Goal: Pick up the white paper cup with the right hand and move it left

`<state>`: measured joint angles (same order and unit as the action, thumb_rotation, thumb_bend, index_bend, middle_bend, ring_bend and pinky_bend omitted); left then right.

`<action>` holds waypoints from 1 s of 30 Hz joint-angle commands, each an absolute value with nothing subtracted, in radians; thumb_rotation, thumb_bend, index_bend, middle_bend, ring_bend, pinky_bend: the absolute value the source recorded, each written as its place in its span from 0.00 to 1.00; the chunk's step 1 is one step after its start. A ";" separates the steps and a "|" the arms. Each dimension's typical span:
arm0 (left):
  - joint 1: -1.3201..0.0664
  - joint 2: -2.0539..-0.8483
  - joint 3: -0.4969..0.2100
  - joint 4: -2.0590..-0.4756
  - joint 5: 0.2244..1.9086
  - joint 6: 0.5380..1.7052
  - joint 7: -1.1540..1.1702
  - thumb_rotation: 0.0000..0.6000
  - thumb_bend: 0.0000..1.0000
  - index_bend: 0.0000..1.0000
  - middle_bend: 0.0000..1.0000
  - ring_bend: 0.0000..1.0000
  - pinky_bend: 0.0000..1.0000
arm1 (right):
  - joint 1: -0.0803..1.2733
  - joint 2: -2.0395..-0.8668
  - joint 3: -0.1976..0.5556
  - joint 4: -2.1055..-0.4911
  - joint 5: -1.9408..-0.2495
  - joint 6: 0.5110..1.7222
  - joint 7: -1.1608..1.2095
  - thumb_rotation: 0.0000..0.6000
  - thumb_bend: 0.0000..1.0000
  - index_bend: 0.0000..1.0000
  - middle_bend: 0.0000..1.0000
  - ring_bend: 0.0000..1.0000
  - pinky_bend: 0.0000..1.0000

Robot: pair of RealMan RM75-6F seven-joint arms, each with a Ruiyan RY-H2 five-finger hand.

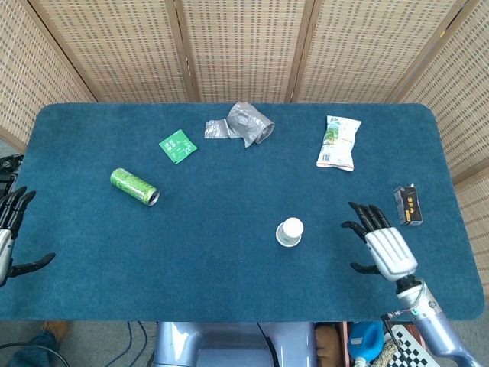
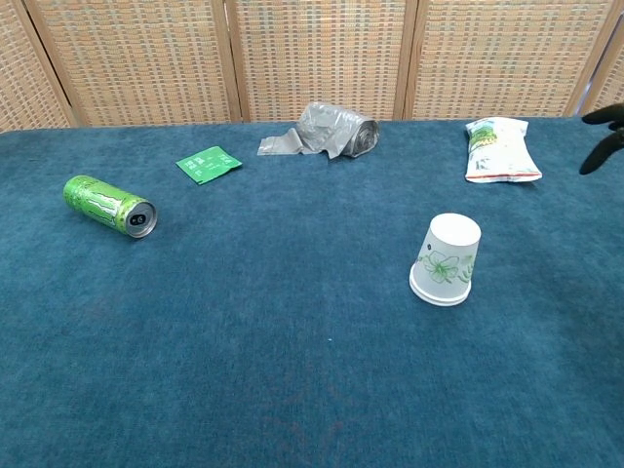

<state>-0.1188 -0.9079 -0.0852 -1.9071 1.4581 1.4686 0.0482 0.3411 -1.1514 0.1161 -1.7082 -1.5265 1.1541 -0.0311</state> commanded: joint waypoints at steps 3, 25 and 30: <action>-0.127 -0.913 -0.087 -1.906 1.439 1.452 0.065 1.00 0.11 0.00 0.00 0.00 0.00 | 0.439 -1.197 0.191 -1.743 -1.374 1.034 -0.110 1.00 0.12 0.30 0.00 0.00 0.00; -0.133 -0.913 -0.092 -1.907 1.417 1.445 0.064 1.00 0.11 0.00 0.00 0.00 0.00 | 0.621 -1.333 0.240 -1.779 -0.961 0.954 -0.365 1.00 0.31 0.30 0.00 0.00 0.00; -0.133 -0.910 -0.093 -1.906 1.415 1.443 0.056 1.00 0.11 0.00 0.00 0.00 0.00 | 0.644 -1.353 0.230 -1.773 -0.924 0.962 -0.396 1.00 0.31 0.30 0.00 0.00 0.00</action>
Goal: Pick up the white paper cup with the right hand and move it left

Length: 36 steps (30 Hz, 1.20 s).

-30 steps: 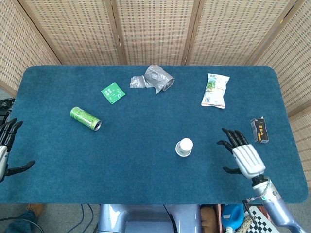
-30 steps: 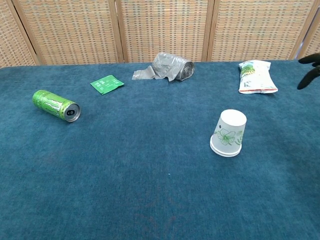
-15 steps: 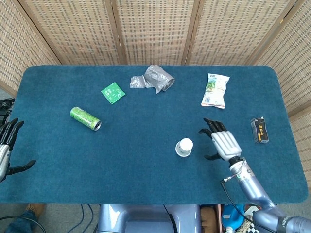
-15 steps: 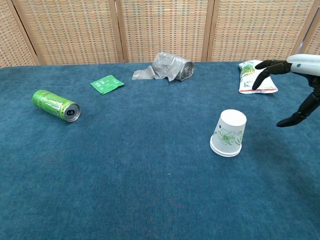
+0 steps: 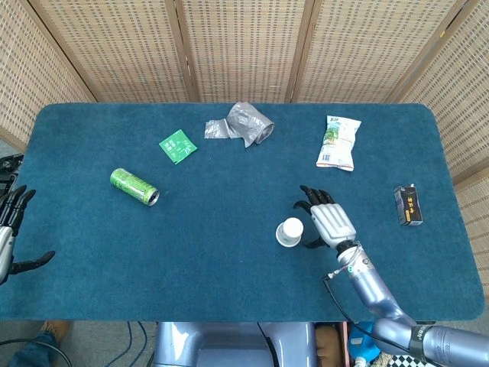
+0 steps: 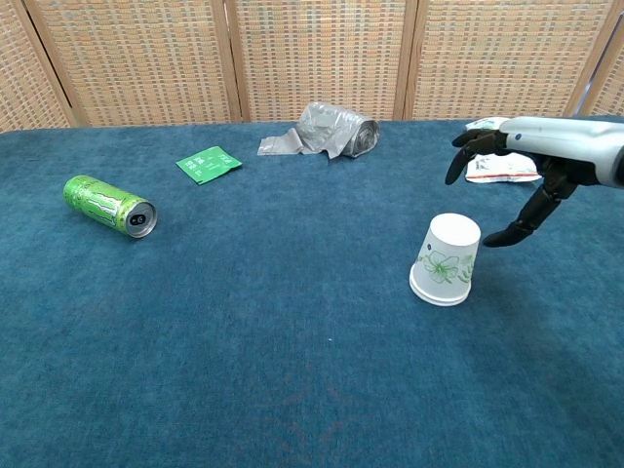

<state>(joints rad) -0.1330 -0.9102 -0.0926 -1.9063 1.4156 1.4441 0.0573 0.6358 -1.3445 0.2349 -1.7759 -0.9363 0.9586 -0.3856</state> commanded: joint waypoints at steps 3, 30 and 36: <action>-0.134 -0.908 -0.094 -1.905 1.415 1.443 0.052 1.00 0.11 0.00 0.00 0.00 0.00 | 0.656 -1.369 0.223 -1.763 -0.900 0.965 -0.410 1.00 0.31 0.30 0.00 0.00 0.00; -0.140 -0.904 -0.097 -1.906 1.398 1.434 0.042 1.00 0.11 0.00 0.00 0.00 0.00 | 0.708 -1.421 0.198 -1.700 -0.831 0.963 -0.390 1.00 0.35 0.32 0.00 0.00 0.00; -0.141 -0.904 -0.100 -1.905 1.388 1.430 0.041 1.00 0.11 0.00 0.00 0.00 0.00 | 0.713 -1.419 0.194 -1.698 -0.833 0.963 -0.380 1.00 0.35 0.35 0.00 0.00 0.00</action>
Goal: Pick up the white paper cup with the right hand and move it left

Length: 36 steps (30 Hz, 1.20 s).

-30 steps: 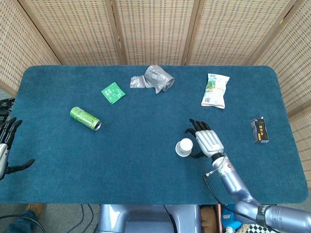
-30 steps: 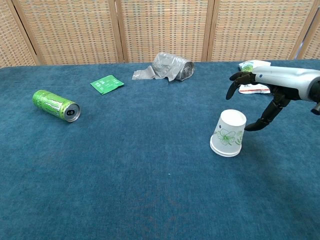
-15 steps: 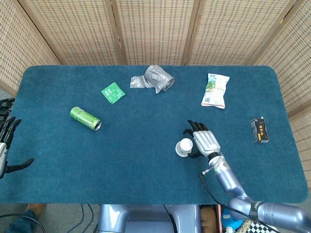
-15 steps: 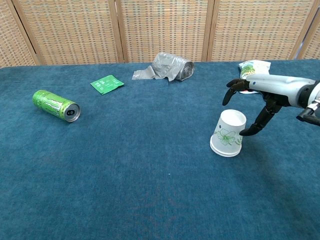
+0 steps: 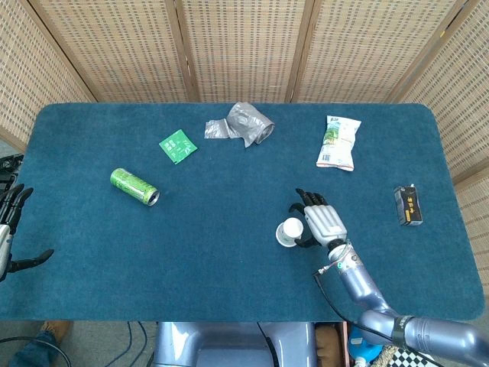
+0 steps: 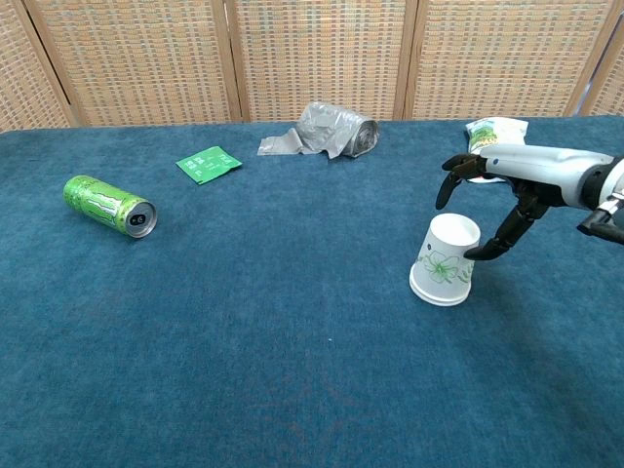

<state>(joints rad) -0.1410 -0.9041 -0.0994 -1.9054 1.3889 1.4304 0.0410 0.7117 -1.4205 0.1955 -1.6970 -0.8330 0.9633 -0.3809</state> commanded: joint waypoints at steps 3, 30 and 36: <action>-0.141 -0.904 -0.099 -1.908 1.388 1.431 0.042 1.00 0.11 0.00 0.00 0.00 0.00 | 0.715 -1.419 0.192 -1.697 -0.828 0.962 -0.378 1.00 0.36 0.35 0.00 0.00 0.00; -0.141 -0.905 -0.103 -1.915 1.372 1.433 0.051 1.00 0.11 0.00 0.00 0.00 0.00 | 0.721 -1.423 0.177 -1.690 -0.842 0.976 -0.351 1.00 0.40 0.41 0.00 0.00 0.00; -0.142 -0.905 -0.102 -1.915 1.373 1.431 0.053 1.00 0.11 0.00 0.00 0.00 0.00 | 0.718 -1.413 0.175 -1.701 -0.851 0.984 -0.349 1.00 0.40 0.42 0.00 0.00 0.00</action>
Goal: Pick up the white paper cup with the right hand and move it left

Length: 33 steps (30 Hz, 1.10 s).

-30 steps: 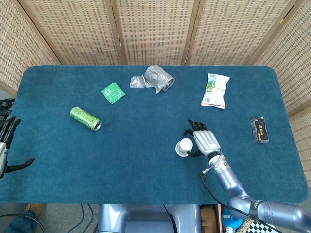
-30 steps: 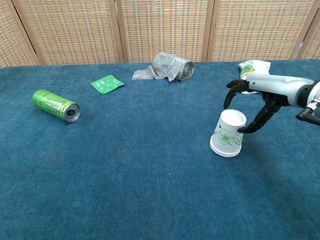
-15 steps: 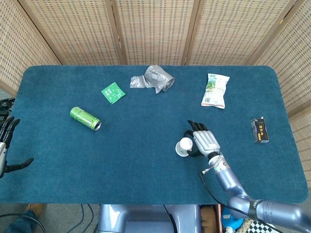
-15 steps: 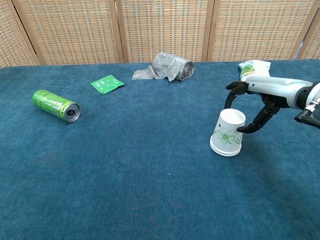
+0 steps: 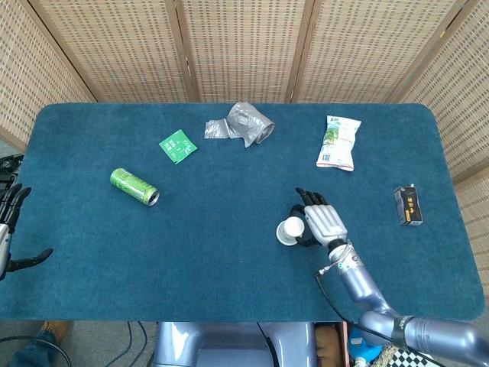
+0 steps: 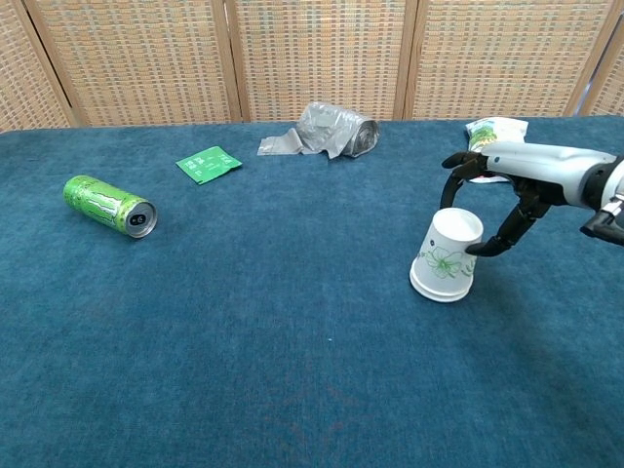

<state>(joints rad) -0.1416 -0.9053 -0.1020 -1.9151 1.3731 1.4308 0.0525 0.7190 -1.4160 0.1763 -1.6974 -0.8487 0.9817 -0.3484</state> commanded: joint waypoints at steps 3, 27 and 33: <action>-0.142 -0.905 -0.102 -1.916 1.373 1.430 0.054 1.00 0.11 0.00 0.00 0.00 0.00 | 0.717 -1.405 0.175 -1.712 -0.857 0.989 -0.351 1.00 0.40 0.42 0.00 0.00 0.00; -0.143 -0.903 -0.101 -1.917 1.372 1.427 0.051 1.00 0.11 0.00 0.00 0.00 0.00 | 0.730 -1.330 0.177 -1.825 -0.838 1.026 -0.415 1.00 0.40 0.42 0.01 0.00 0.00; -0.145 -0.902 -0.103 -1.916 1.367 1.423 0.048 1.00 0.11 0.00 0.00 0.00 0.00 | 0.726 -1.285 0.196 -1.899 -0.870 1.056 -0.412 1.00 0.40 0.42 0.01 0.00 0.00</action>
<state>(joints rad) -0.1450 -0.9017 -0.1028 -1.9161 1.3673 1.4233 0.0480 0.7276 -1.2986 0.1894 -1.8815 -0.8609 1.0471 -0.4121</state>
